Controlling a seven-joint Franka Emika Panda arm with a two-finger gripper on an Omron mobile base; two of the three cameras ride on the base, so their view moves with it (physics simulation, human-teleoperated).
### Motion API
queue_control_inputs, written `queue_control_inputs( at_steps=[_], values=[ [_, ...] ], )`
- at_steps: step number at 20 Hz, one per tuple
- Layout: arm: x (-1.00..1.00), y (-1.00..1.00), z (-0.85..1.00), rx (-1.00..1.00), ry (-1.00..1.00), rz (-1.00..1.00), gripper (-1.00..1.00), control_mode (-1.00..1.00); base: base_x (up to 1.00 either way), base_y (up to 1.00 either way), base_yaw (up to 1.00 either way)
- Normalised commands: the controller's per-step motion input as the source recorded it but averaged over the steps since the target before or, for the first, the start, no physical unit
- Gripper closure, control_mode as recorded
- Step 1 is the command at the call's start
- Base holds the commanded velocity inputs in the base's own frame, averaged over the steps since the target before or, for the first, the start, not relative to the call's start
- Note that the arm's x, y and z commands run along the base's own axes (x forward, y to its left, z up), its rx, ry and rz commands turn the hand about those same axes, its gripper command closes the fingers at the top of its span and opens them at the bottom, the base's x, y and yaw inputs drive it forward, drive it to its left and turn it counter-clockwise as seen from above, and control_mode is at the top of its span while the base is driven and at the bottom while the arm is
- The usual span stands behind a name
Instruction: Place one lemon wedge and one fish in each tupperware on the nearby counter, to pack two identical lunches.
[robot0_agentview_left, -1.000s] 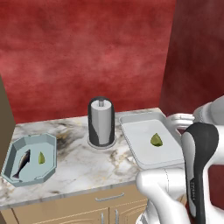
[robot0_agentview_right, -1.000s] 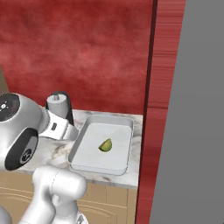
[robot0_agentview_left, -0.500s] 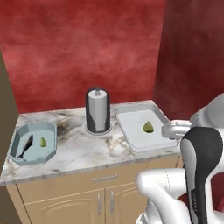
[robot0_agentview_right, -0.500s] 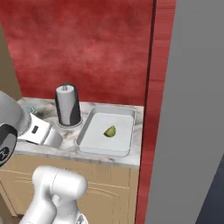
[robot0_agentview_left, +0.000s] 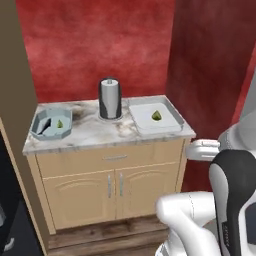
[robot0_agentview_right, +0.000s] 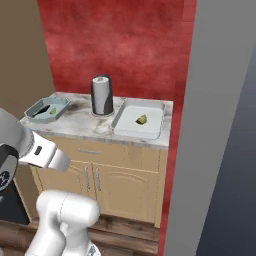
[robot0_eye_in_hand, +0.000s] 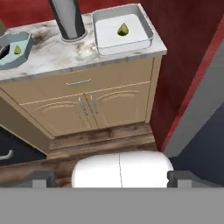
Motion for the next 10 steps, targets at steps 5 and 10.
queue_control_inputs(
  at_steps=[5,10],
  values=[
    [0.00,0.00,0.00,0.00,0.00,0.00,-1.00,1.00,-1.00,0.10,0.14],
    [0.00,0.00,0.00,0.00,0.00,0.00,-1.00,1.00,-1.00,0.22,0.14]
  ],
)
